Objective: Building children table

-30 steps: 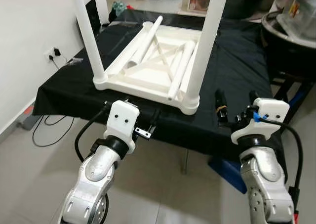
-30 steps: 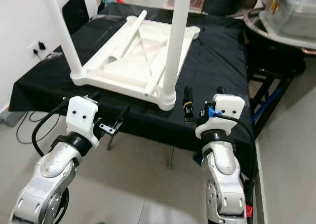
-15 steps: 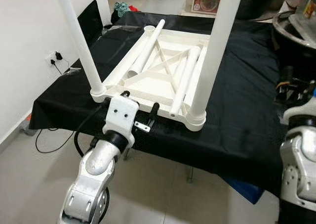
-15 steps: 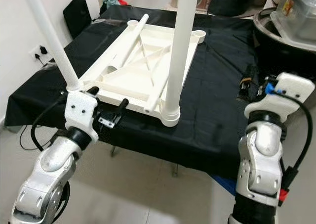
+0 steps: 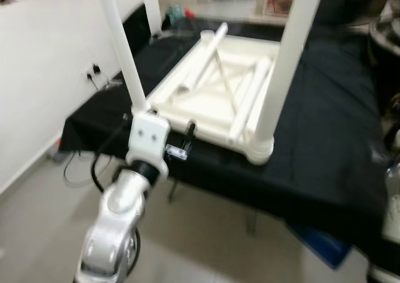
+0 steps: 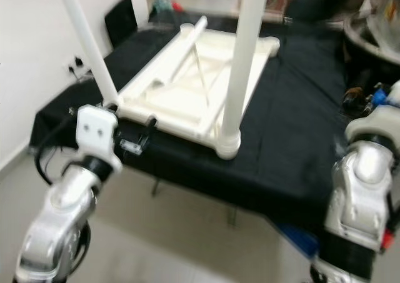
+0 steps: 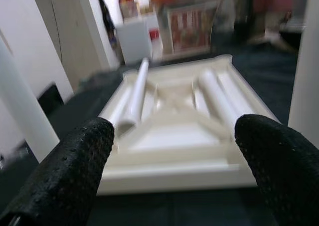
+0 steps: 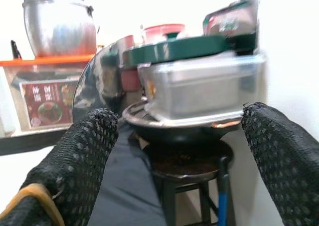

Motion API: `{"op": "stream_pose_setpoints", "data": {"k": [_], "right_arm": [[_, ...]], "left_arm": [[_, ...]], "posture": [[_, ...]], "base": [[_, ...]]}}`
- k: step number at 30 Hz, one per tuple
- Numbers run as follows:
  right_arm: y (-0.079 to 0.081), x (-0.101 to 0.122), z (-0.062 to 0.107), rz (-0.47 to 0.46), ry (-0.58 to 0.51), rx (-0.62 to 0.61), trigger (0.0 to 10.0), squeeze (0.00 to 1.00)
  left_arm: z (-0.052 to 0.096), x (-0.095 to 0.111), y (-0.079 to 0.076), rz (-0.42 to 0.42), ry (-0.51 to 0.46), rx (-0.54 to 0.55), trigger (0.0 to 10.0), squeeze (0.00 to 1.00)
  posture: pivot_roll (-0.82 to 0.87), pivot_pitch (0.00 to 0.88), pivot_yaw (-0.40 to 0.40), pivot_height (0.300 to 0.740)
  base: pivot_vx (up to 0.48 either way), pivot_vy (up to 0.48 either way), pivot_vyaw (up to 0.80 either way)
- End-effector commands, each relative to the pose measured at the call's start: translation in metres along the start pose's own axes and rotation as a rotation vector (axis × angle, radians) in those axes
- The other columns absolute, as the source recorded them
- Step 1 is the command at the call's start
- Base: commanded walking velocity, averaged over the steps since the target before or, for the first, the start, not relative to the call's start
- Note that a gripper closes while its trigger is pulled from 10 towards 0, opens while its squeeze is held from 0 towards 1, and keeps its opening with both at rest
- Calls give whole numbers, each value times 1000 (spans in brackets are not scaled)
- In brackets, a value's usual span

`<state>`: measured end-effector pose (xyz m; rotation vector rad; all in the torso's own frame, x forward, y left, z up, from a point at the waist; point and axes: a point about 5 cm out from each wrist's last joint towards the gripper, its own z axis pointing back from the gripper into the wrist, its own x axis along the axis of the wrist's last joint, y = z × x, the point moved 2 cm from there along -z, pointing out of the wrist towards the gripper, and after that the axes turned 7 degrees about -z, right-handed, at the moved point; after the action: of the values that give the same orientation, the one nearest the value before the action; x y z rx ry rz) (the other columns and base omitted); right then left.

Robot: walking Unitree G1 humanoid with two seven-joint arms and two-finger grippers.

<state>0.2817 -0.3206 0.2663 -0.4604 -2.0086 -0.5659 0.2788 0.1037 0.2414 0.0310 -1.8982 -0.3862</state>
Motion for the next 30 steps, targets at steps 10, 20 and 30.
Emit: {"op": "stream_pose_setpoints", "data": {"k": [10, 20, 30], "right_arm": [[5, -3, -2, -27, -2, 2, 10000, 0], [6, -3, -3, -27, 2, 11, 10000, 0], [7, -4, -3, -28, 4, 12, 10000, 0]], "left_arm": [[-4, 13, 19, -47, -41, 56, 10000, 0], [-3, 12, 16, -55, -36, 48, 10000, 0], [-3, 12, 16, -63, -34, 43, 10000, 0]], "posture": [[114, 121, -14, 740], [113, 127, -12, 740], [111, 130, -10, 740]], "base": [[0, 0, 0], [26, 0, 0], [278, 0, 0]]}}
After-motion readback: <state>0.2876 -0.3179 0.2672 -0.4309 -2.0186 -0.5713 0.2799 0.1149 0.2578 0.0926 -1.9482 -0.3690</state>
